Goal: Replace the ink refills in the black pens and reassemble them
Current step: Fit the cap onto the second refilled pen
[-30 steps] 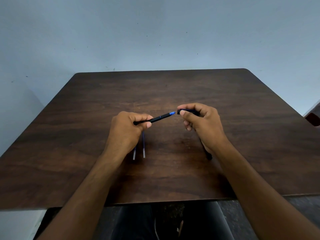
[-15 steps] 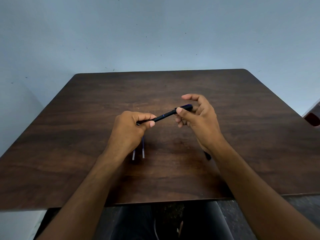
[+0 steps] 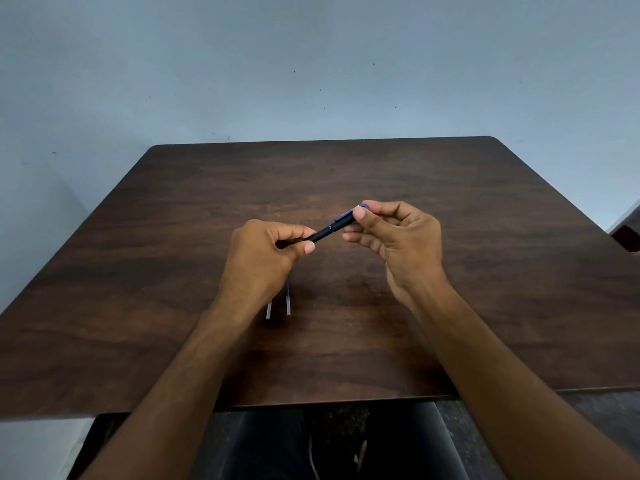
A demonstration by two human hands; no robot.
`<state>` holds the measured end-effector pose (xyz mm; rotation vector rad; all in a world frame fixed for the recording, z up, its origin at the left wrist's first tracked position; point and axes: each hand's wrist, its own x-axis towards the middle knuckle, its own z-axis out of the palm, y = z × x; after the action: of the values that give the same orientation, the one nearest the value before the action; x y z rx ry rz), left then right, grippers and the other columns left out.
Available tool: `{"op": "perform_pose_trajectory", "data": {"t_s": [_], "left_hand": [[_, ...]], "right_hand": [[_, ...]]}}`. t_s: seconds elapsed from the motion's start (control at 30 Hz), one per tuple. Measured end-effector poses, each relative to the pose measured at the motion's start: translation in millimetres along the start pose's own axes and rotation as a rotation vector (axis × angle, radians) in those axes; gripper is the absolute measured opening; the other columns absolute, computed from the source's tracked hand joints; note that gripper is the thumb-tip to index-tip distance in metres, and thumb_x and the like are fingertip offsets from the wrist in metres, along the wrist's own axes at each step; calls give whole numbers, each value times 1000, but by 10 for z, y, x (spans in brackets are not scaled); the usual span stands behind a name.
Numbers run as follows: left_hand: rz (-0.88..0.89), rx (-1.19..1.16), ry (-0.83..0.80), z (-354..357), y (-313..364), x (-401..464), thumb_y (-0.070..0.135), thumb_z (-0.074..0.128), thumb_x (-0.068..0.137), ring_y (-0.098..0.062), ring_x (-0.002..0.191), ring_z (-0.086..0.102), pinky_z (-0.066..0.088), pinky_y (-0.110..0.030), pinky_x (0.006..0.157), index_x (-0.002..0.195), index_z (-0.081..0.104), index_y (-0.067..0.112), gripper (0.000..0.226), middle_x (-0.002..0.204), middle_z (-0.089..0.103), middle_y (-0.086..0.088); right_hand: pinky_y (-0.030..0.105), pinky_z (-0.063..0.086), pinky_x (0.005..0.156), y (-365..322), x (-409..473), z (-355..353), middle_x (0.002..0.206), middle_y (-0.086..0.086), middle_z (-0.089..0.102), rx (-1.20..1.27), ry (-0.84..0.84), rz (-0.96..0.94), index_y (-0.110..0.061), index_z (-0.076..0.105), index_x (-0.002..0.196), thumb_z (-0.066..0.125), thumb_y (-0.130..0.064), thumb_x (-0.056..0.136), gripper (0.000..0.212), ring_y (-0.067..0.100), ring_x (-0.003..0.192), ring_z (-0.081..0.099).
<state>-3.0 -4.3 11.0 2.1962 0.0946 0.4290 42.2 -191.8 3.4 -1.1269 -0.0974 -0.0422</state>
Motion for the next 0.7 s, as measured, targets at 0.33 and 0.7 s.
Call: {"op": "perform_pose_trajectory", "data": {"t_s": [0.33,0.7], "left_hand": [[-21,-91,120,96,25,-79,8,81,80,1,80,68,57,-27,87,104,79,14,24,98,79,0],[-35,-90,167,88,55,-94,6,81,79,12,82,62,46,1,79,103,79,13,25,97,79,1]], "right_hand": [[40,65,70,-1,-16,81,84,22,74,-102,89,-62,7,73,87,78,7,81,8,28,66,74],[37,64,66,59,-44,101,83,13,77,-108,111,-86,1,74,82,79,5,81,7,26,63,75]]}}
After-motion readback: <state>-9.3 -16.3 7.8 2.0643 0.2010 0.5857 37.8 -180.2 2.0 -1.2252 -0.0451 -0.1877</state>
